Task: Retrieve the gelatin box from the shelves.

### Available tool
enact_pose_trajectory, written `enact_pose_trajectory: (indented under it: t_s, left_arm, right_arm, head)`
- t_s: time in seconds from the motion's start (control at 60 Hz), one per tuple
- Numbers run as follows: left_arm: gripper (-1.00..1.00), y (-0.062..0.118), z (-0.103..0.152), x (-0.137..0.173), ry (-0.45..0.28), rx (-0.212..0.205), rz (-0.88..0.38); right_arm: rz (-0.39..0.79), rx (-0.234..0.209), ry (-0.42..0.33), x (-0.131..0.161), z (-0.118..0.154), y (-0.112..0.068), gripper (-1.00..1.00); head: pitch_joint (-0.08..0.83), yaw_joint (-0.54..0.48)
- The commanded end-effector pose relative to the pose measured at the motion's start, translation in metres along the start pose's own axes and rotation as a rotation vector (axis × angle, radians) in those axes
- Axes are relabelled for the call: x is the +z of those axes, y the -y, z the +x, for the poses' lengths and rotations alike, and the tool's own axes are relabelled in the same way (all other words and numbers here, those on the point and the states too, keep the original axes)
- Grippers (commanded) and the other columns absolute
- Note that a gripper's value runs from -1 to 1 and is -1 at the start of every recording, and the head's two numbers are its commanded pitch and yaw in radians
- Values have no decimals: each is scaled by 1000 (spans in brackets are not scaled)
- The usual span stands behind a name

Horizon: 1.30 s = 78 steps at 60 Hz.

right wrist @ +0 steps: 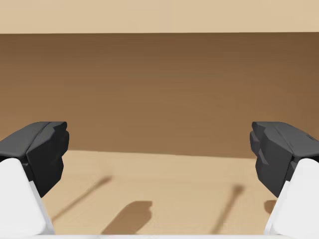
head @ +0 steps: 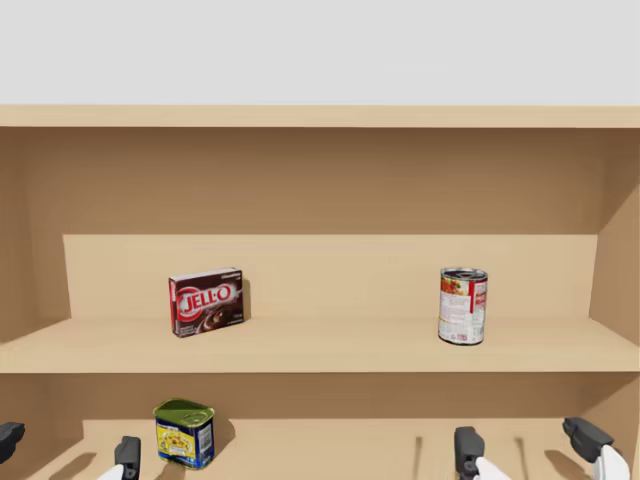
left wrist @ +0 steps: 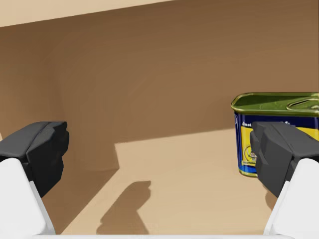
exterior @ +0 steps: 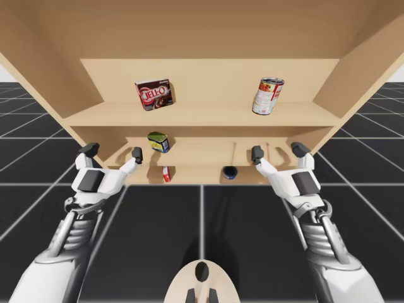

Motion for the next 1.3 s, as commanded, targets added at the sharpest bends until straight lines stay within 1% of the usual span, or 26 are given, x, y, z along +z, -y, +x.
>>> enact_pose_trajectory:
  t_s: [0.017,0.05,0.083,0.1,0.133,0.15,0.217,0.233,0.267,0.3,0.317,0.35,0.45,0.467,0.533,0.55,0.6,0.717,0.917,1.05,1.1,1.183,1.233,1.25,1.3]
  left_arm:
    - [-1000,0,0,0,0,-6,-1]
    - [-1000,0,-1,0,0,-7,-2]
    - [-1000,0,-1,0,1,-8,-1]
    - [-1000,0,-1,0,0,-7,-1]
    - [-1000,0,-1,0,1,-7,-1]
    - [-1000,0,-1,0,1,-7,-1]
    - [-1000,0,-1,0,1,-8,0]
    - [-1000,0,-1,0,1,-8,-1]
    - [-1000,0,-1,0,1,-9,-1]
    - [-1000,0,-1,0,0,-10,-2]
    - [-1000,0,-1,0,0,-10,-2]
    - [-1000,0,-1,0,-1,-10,-2]
    - [-1000,0,-1,0,-3,-14,-2]
    - [-1000,0,-1,0,-4,-15,-3]
    - [-1000,0,-2,0,-5,-16,-4]
    - [-1000,0,-2,0,-5,-17,-4]
    - [-1000,0,-2,0,-5,-17,-4]
    - [-1000,0,-2,0,-6,-17,-3]
    - [-1000,0,-2,0,-8,-16,-2]
    - [-1000,1,-2,0,-9,-13,-3]
    - [-1000,0,-1,0,-10,-9,-4]
    - [-1000,2,2,2,-29,37,-26]
    - [-1000,4,8,6,-57,51,-32]
    - [-1000,5,16,11,-85,79,-30]
    - [-1000,6,26,17,-99,99,-42]
  right_arm:
    - [-34,-4,-10,2,-1,-4,-1000]
    - [-17,-10,-7,2,-1,-5,-1000]
    - [20,-27,-17,1,0,-5,-1000]
    - [17,-23,-17,1,0,-5,-1000]
    - [-1,4,-46,0,1,-6,-1000]
    - [29,-6,-40,1,0,-5,-1000]
    - [12,1,-39,0,0,-5,-1000]
    - [6,8,-37,0,0,-5,-1000]
    - [4,9,-37,0,0,-5,-1000]
    - [2,11,-37,0,-1,-5,-1000]
    - [2,11,-37,0,-1,-5,-1000]
    - [1,14,-36,0,-1,-5,-1000]
    - [-2,13,-38,0,-1,-4,-1000]
    - [-4,12,-39,-1,-1,-4,-1000]
    - [-6,12,-40,-1,-1,-3,-1000]
    - [-6,12,-41,-1,-1,-3,-1000]
    - [-6,13,-41,-1,-1,-3,-1000]
    - [-2,14,-45,-1,-2,-3,-1000]
    - [5,14,-54,-1,-2,-3,-1000]
    - [11,13,-59,-1,-2,-3,-1000]
    - [12,12,-60,-1,-3,-4,-1000]
    - [14,11,-61,-1,-3,-5,-1000]
    - [15,12,-61,-1,-3,-5,-1000]
    - [12,11,-63,-1,-4,-4,-1000]
    - [11,10,-65,-1,-4,-4,-1000]
  head:
    - [15,-10]
    - [18,-11]
    - [28,-12]
    - [32,-12]
    - [46,-11]
    - [59,-9]
    - [105,-3]
    - [139,2]
    - [162,6]
    - [204,14]
    - [204,14]
    - [250,25]
    - [309,42]
    - [330,47]
    - [359,54]
    - [381,60]
    - [400,69]
    - [481,128]
    - [561,227]
    - [581,257]
    - [585,257]
    - [592,252]
    - [596,253]
    - [598,253]
    - [598,253]
